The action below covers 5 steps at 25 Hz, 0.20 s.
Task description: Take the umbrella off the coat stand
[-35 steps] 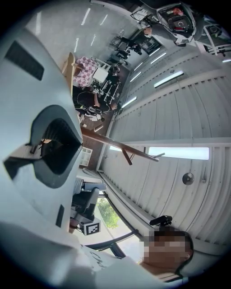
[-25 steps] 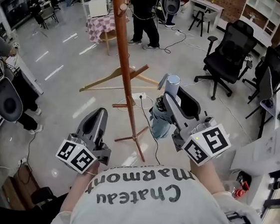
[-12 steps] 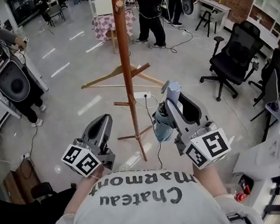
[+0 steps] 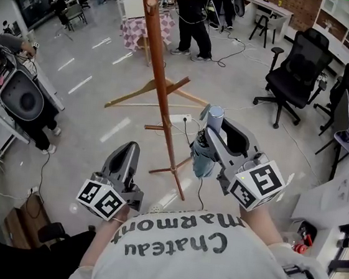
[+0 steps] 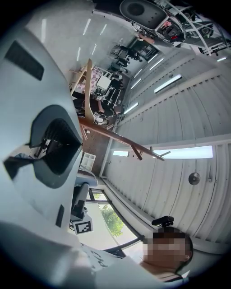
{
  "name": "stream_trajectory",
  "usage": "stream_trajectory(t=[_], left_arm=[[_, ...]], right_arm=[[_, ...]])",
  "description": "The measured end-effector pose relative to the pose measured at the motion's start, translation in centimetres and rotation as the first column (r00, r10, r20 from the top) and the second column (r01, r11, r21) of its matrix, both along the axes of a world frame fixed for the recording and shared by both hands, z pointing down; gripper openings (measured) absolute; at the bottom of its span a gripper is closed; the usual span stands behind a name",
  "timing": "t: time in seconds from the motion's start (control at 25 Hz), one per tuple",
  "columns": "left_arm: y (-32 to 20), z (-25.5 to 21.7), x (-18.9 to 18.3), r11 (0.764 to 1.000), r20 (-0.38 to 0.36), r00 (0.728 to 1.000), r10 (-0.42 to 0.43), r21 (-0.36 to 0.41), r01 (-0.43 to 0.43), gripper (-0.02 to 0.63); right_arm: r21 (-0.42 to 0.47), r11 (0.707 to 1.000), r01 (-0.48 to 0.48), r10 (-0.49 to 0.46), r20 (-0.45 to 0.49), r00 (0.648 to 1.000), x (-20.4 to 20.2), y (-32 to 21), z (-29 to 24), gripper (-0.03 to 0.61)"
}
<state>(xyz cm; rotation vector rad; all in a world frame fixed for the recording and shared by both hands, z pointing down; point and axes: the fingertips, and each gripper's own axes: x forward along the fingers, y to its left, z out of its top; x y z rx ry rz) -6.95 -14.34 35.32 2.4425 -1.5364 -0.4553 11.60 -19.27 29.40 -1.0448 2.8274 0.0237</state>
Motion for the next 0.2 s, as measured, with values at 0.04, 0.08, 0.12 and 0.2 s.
stream_trajectory(t=[0.04,0.08,0.12,0.2], left_arm=[[0.08,0.03,0.01,1.0,0.0,1.0,-0.001,0.0,0.001,0.023],[0.17,0.07,0.01,1.0,-0.001,1.0,-0.003,0.0,0.003,0.023],[0.29,0.1,0.01,1.0,-0.002,1.0,-0.005,-0.001,0.005,0.023],[0.55,0.16,-0.03,1.0,-0.005,1.0,-0.011,-0.002,0.011,0.023]], right_arm=[[0.001,1.0,0.0,0.0,0.0,1.0,0.05,0.02,0.02,0.149],[0.001,1.0,0.0,0.0,-0.001,1.0,0.09,0.03,0.03,0.149],[0.002,1.0,0.0,0.0,-0.002,1.0,0.1,0.06,0.02,0.149],[0.004,1.0,0.003,-0.003,-0.006,1.0,0.11,0.13,-0.02,0.149]])
